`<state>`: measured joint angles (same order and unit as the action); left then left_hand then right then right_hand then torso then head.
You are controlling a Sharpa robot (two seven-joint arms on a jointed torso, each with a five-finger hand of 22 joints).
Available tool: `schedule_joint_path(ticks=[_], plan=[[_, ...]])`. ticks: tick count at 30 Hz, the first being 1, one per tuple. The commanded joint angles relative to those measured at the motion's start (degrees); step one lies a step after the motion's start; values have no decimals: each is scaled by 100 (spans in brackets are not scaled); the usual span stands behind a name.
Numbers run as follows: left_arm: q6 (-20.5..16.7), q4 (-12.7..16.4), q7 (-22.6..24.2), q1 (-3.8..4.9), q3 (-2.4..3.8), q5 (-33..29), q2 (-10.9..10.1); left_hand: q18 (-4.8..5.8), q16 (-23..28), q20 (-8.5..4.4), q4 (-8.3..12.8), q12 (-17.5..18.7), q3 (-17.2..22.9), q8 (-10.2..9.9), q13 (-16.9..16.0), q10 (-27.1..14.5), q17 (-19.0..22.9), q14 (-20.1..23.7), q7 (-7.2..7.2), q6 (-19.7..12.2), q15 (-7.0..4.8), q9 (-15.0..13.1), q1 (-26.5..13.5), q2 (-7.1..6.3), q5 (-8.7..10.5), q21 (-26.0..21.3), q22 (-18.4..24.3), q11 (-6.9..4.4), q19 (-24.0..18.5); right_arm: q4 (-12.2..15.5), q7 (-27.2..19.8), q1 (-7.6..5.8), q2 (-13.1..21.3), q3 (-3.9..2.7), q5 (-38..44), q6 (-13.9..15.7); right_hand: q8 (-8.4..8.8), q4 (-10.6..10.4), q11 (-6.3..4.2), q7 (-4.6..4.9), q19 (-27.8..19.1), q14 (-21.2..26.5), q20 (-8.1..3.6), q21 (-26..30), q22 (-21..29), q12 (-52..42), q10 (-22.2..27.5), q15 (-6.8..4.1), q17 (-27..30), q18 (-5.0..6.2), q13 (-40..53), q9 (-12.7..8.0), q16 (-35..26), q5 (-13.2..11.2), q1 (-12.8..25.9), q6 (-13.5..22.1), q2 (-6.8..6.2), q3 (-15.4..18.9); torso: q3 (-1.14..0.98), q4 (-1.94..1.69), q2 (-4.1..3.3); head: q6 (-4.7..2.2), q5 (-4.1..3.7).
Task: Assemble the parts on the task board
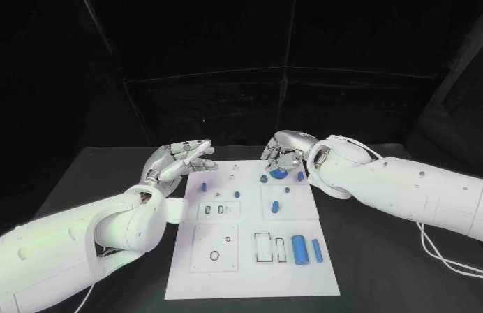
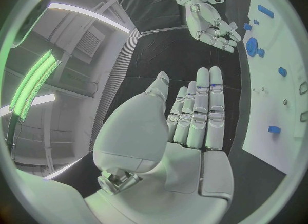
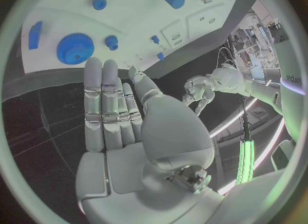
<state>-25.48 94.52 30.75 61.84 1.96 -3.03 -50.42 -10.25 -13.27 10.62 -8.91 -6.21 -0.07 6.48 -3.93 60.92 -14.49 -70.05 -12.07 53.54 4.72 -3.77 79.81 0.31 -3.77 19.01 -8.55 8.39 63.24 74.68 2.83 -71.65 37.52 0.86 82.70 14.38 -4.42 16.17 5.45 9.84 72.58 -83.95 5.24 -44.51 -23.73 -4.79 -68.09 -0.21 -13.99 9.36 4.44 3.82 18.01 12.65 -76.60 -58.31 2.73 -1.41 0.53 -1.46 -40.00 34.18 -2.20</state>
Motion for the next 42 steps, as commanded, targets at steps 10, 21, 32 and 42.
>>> schedule_joint_path(ticks=[10,21,32,42], plan=[[185,209,-34,13,8,34,-89,-20,0,2,49,53,-1,-32,11,-43,-23,-25,23,-14,-1,3,-5,48,-22,39,-10,11,53,19,406,-20,-92,-8,869,-631,35,7,14,-12,103,-13,31,-1010,-1098,-37,203,34,-190,-40,29,8,14,37,105,93,-32,-113,6,23,-204,-19,9],[202,250,-51,28,9,34,-118,-19,3,0,57,73,-4,-46,12,-54,-49,-28,13,-18,-1,3,-10,57,-22,55,-18,17,69,-74,418,-20,-195,-7,929,-804,29,12,24,-13,20,2,46,-1232,-1302,-53,292,39,-273,-48,28,10,-1,43,100,88,-19,-205,3,20,-266,57,20],[213,244,-69,41,9,34,-130,-18,-2,-3,64,85,-6,-54,13,-59,-69,-40,9,-19,-2,3,-12,64,-22,67,-24,19,80,-127,377,-19,-271,-7,936,-721,16,4,18,-11,-43,20,59,-1509,-1580,-113,273,40,-371,-68,24,11,-20,-14,103,43,59,-408,-2,25,-283,91,68],[227,223,-82,49,9,34,-126,-18,-6,-4,69,90,-6,-57,12,-58,-81,-48,8,-18,-3,2,-11,67,-22,74,-27,19,87,-235,391,-19,-365,-7,937,-926,43,-10,4,-10,-117,33,66,-1673,-1724,-169,192,38,-455,-73,16,1,-36,-91,141,60,145,-646,-16,30,-300,108,100]])
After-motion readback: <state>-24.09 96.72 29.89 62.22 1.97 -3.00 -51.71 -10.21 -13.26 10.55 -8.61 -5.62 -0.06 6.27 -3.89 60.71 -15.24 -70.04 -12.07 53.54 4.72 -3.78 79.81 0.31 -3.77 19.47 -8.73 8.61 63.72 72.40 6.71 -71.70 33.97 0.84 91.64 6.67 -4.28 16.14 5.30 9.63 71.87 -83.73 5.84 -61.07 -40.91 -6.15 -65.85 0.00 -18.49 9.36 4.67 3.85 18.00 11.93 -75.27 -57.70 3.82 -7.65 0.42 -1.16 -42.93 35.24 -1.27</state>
